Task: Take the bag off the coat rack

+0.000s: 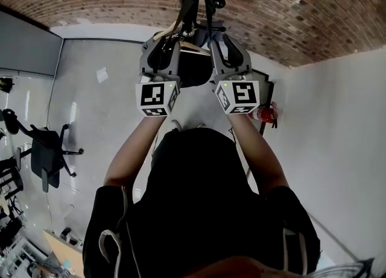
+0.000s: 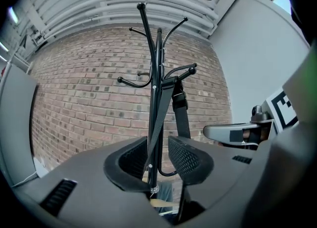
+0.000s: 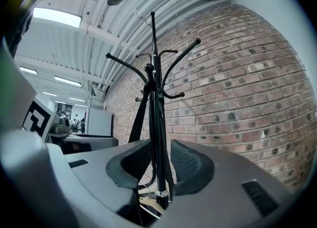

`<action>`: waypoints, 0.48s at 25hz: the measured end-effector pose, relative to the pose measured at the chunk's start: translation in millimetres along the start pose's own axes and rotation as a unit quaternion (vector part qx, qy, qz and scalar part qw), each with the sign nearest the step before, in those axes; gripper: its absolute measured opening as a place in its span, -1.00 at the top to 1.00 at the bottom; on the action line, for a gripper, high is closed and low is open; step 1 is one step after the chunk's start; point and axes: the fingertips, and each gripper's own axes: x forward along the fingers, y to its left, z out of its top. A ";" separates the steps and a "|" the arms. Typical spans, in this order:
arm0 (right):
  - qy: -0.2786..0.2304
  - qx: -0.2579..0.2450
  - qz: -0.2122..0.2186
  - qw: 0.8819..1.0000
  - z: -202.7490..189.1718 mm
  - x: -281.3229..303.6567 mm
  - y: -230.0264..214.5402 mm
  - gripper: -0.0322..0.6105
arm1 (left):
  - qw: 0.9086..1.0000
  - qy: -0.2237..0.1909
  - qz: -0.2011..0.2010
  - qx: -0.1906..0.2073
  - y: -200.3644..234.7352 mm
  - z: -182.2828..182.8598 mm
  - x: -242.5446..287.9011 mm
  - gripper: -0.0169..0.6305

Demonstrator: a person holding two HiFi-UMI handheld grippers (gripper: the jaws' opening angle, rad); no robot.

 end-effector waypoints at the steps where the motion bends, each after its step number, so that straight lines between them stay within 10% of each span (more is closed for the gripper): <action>1: 0.003 -0.002 -0.001 1.000 -2.7 2.7 -0.3 0.54 | 1.000 0.002 -0.002 0.000 -0.6 -1.5 3.6 0.57; 12: 0.030 -0.011 -0.008 0.999 -16.1 31.7 -2.2 0.54 | 1.000 0.015 -0.007 -0.009 6.9 -2.4 33.5 0.57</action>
